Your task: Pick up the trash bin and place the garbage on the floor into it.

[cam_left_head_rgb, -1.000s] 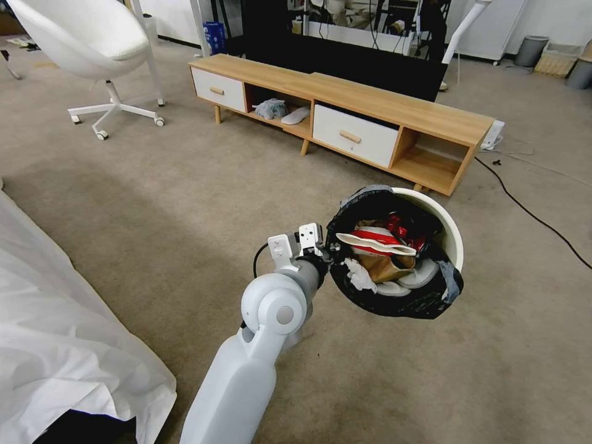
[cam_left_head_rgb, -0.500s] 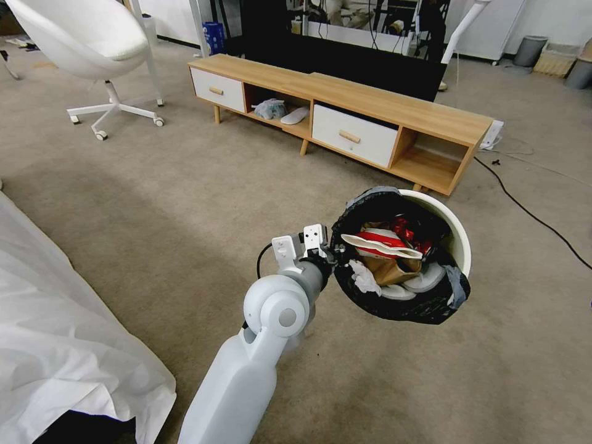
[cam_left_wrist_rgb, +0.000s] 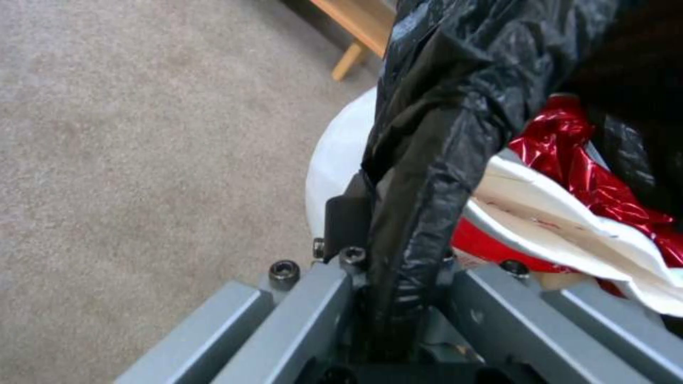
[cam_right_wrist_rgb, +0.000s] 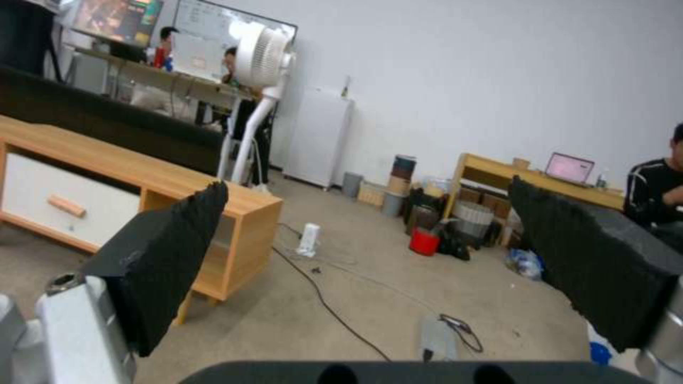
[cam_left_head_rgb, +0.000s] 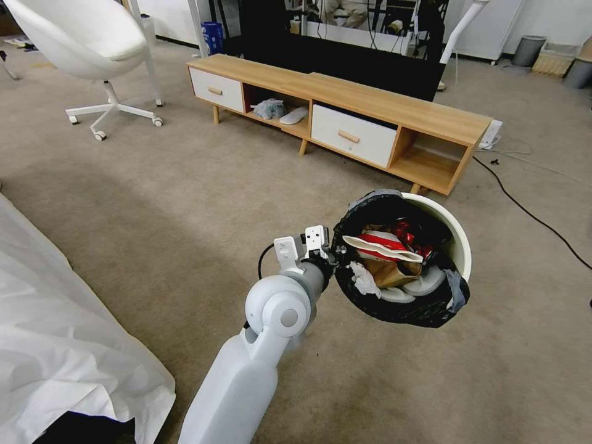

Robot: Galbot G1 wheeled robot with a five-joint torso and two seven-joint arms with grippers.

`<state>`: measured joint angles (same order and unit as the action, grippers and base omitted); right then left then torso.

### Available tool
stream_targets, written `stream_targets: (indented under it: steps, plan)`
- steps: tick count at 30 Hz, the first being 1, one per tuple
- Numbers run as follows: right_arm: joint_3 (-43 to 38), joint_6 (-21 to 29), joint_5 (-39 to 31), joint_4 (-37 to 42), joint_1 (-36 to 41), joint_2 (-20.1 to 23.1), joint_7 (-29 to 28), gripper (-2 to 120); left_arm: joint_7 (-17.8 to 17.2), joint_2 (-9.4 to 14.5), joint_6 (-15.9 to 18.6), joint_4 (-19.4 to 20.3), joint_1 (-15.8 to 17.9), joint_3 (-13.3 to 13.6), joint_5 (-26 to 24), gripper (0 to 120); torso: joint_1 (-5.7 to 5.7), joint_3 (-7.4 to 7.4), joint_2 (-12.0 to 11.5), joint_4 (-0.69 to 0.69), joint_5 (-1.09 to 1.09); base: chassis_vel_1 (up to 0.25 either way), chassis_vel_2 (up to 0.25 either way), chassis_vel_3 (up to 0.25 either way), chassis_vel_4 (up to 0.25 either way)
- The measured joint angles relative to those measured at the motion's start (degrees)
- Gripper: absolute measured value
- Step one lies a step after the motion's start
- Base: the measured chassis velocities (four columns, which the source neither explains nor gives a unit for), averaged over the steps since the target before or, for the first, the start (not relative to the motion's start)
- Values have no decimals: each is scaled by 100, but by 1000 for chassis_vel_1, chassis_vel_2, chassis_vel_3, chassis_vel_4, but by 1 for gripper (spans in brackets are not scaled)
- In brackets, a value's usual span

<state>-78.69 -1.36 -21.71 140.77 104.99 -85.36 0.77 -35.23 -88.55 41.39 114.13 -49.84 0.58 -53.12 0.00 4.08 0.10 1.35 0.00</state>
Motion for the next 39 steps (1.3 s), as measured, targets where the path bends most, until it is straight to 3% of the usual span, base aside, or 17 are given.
stream_targets:
  steps: [15,39]
  plan:
    - [42,-21,-16,-125,-43,11,-18,100,0,-10,-42,-92,0,-19,63,0,0,0,0,0,0,-44,-35,-39,-43]
    - [171,-98,4,-262,-111,-23,-11,100,74,-34,-116,-204,38,-49,155,0,0,0,0,2,0,-110,-117,-109,-114]
